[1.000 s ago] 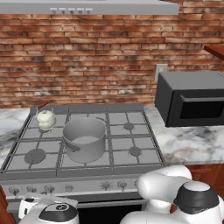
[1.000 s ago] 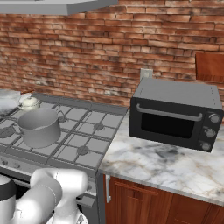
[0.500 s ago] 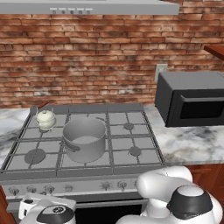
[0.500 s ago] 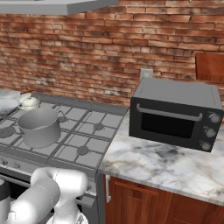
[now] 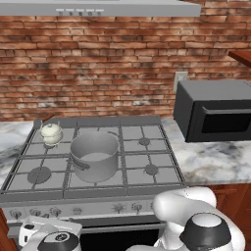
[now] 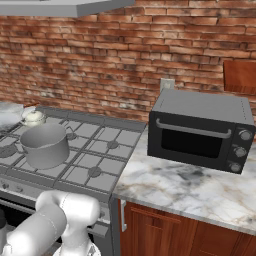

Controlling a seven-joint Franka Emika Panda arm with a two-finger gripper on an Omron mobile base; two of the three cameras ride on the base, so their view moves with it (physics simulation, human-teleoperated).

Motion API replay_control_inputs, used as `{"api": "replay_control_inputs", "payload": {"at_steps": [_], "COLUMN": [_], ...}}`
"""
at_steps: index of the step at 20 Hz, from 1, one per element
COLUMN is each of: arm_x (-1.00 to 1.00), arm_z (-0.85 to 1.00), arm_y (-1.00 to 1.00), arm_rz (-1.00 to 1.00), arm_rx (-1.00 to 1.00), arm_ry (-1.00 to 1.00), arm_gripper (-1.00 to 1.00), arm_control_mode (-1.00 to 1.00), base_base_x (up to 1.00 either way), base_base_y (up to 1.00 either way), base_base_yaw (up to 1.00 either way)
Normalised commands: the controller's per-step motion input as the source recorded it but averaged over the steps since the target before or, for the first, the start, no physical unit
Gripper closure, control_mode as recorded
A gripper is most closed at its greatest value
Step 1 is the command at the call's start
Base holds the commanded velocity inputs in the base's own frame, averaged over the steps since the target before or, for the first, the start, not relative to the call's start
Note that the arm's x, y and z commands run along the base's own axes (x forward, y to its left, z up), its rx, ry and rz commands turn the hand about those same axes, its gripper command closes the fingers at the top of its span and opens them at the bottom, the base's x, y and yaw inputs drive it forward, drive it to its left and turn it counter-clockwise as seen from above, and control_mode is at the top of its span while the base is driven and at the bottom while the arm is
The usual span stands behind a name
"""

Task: Pick the kettle from the cabinet and place it on a stove burner. Then pick the pot from the counter and place it on another stove burner. Finally, turn both burners on.

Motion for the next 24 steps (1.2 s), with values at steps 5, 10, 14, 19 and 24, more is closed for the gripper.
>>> {"api": "replay_control_inputs", "payload": {"at_steps": [5, 10, 14, 19, 24], "arm_x": [0.09, 0.13, 0.16, 0.15, 0.14], "arm_z": [-0.19, -0.17, -0.20, -0.16, -0.13], "arm_y": [0.13, 0.21, 0.12, 0.12, 0.17], "arm_rz": [0.00, 0.00, 0.00, 0.00, 0.00], "arm_rx": [-0.02, -0.03, -0.02, -0.01, 0.00], "arm_ry": [-0.02, -0.01, 0.00, 0.00, 0.00], "arm_gripper": [-1.00, -1.00, -1.00, -1.00, -1.00], "arm_control_mode": [-1.00, -1.00, -1.00, -1.00, -1.00], "base_base_x": [0.00, 0.00, 0.00, 0.00, 0.00], "base_base_y": [0.00, 0.00, 0.00, 0.00, 0.00], "base_base_yaw": [0.00, 0.00, 0.00, 0.00, 0.00]}}
